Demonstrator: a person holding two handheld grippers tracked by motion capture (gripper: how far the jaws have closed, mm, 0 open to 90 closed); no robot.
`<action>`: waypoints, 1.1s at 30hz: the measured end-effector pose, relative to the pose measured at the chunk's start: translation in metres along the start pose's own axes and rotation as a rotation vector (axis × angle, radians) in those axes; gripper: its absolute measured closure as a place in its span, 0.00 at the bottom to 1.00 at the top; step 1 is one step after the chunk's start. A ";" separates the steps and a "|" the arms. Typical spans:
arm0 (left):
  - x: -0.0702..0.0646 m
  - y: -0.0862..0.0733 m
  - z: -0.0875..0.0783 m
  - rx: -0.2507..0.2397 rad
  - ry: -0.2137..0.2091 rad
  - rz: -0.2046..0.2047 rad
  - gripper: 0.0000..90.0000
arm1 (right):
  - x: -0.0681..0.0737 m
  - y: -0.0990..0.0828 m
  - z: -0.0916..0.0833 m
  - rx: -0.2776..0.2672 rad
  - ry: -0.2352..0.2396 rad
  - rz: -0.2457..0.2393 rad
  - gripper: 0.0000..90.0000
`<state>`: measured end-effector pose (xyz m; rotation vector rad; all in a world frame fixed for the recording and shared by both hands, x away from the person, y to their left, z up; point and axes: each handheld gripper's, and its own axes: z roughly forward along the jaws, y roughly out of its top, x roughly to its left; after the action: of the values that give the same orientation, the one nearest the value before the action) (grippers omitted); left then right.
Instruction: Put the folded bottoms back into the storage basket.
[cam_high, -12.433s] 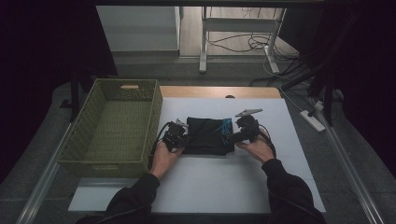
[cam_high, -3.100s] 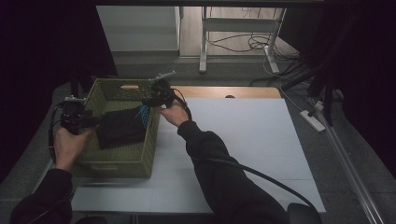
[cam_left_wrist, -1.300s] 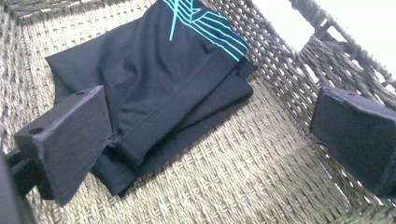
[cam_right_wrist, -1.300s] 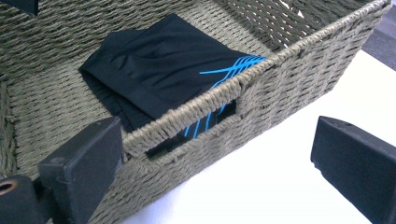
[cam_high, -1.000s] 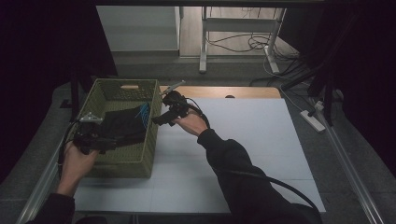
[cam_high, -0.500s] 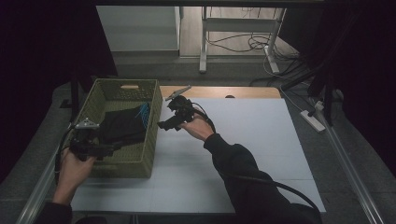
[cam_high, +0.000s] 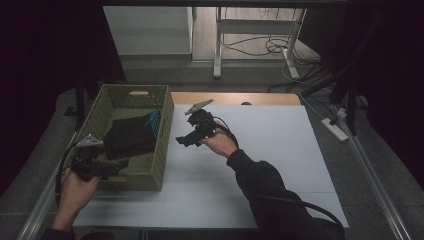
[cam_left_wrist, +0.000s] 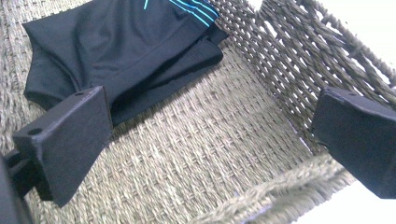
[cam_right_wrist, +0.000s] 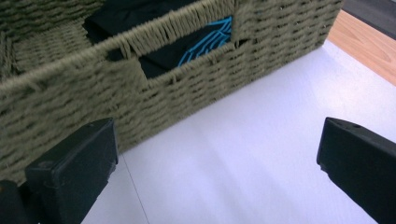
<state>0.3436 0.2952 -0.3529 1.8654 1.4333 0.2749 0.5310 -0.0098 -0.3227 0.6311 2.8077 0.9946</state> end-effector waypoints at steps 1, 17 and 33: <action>-0.001 -0.001 -0.001 -0.002 0.001 -0.001 0.00 | 0.000 -0.002 -0.001 0.003 -0.004 -0.002 0.00; -0.009 -0.020 -0.016 -0.005 0.015 -0.010 0.00 | -0.001 -0.026 -0.014 0.017 -0.022 -0.004 0.00; -0.022 -0.036 -0.030 0.006 0.028 -0.007 0.00 | -0.007 -0.046 -0.026 0.035 -0.039 0.018 0.00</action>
<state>0.2920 0.2916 -0.3498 1.8684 1.4603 0.2941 0.5154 -0.0601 -0.3317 0.6727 2.7964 0.9278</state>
